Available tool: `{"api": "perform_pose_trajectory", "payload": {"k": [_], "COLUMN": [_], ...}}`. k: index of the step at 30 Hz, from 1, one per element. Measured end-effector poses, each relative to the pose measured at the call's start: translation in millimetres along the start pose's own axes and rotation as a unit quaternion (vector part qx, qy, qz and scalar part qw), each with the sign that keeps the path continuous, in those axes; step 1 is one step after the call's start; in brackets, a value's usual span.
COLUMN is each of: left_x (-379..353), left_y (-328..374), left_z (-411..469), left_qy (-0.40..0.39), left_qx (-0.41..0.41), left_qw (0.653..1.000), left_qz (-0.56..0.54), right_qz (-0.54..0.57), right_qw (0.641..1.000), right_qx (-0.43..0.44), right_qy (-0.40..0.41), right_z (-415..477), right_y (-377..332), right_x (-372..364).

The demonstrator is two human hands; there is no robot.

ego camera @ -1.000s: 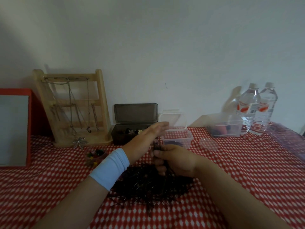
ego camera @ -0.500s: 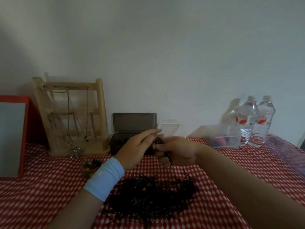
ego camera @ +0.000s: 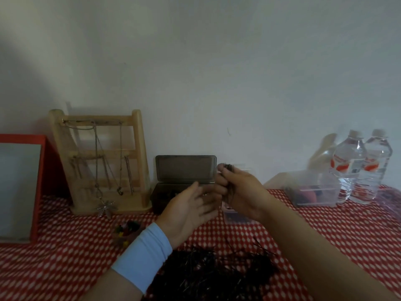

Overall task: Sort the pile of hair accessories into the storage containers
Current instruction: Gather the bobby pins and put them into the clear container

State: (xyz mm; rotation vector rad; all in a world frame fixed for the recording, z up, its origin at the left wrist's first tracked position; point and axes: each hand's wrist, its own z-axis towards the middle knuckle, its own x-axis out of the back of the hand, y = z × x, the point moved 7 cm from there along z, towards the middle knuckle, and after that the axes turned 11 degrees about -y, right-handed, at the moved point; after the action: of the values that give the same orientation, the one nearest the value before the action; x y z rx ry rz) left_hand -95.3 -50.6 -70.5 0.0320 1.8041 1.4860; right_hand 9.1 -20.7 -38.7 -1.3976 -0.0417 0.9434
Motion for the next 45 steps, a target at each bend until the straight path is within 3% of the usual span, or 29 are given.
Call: {"api": "perform_pose_trajectory", "payload": {"k": [2, 6, 12, 14, 16, 19, 21, 22, 25, 27, 29, 32, 34, 36, 38, 40, 43, 45], "left_x": [-9.9, -14.2, -11.6, -10.6, -7.3, -0.7, -0.3, -2.3, -13.5, -18.9, -24.4, -35.8, -36.9, -39.0, -40.9, -39.6, -34.9, -29.1], "left_y": [-11.0, -12.4, -9.3, -13.2, -14.9, -12.1, -8.0, -5.8, 2.4, 9.4, 16.8, 29.4, 37.1, 36.8, 23.5, 6.5, -4.6, -3.1], "left_z": [0.1, -0.2, -1.6, -3.6, -7.0, -11.6, -14.6, -15.5, -14.2, -9.0, -1.6, 15.5, 27.8, 38.8, 47.2, 53.7, 57.5, 57.1], "left_qy": [-0.018, -0.01, -0.008, 0.002, 0.024, 0.025, -0.004, -0.022, -0.055, -0.048, -0.041, -0.014, 0.031, 0.048, 0.026, -0.003, 0.004, 0.029], "left_qx": [0.049, 0.033, 0.021, 0.047, 0.08, 0.133, 0.158, 0.159, 0.142, 0.132, 0.121, 0.053, -0.012, -0.056, -0.052, -0.042, -0.052, -0.065], "left_qw": [0.995, 0.977, 0.973, 0.99, 0.996, 0.954, 0.923, 0.919, 0.936, 0.939, 0.934, 0.928, 0.895, 0.821, 0.74, 0.681, 0.632, 0.629], "left_qz": [-0.091, -0.208, -0.23, -0.131, 0.042, 0.266, 0.35, 0.361, 0.317, 0.313, 0.333, 0.369, 0.445, 0.566, 0.67, 0.732, 0.773, 0.774], "right_qz": [-0.04, -0.23, -0.227, -0.24, -0.216, -0.222, -0.364, -0.458, -0.673, -0.731, -0.743, -0.714, -0.715, -0.741, -0.756, -0.762, -0.766, -0.756], "right_qw": [0.997, 0.968, 0.972, 0.969, 0.974, 0.971, 0.923, 0.877, 0.721, 0.661, 0.643, 0.663, 0.664, 0.643, 0.629, 0.62, 0.619, 0.632], "right_qx": [0.05, 0.054, 0.034, 0.024, 0.021, 0.001, -0.035, -0.056, -0.098, -0.129, -0.17, -0.222, -0.217, -0.188, -0.172, -0.173, -0.157, -0.156], "right_qy": [0.041, 0.085, 0.054, 0.053, 0.062, 0.086, 0.117, 0.134, 0.135, 0.108, 0.079, 0.039, 0.039, 0.048, 0.055, 0.064, 0.073, 0.063], "right_z": [-2.9, -13.4, -13.5, -12.7, -12.6, -17.7, -22.0, -23.3, -24.1, -24.3, -23.4, -25.8, -27.3, -28.1, -28.0, -26.9, -25.6, -25.2], "right_y": [-7.1, -9.8, 2.1, 3.9, -1.9, -19.2, -31.5, -37.1, -44.9, -39.0, -27.8, -18.8, -26.9, -37.6, -40.1, -36.7, -34.4, -30.9], "right_x": [7.8, 15.1, 14.9, 14.8, 17.4, 27.9, 38.2, 44.1, 54.3, 59.7, 66.0, 71.6, 71.7, 70.5, 69.7, 69.7, 66.9, 65.8]}}
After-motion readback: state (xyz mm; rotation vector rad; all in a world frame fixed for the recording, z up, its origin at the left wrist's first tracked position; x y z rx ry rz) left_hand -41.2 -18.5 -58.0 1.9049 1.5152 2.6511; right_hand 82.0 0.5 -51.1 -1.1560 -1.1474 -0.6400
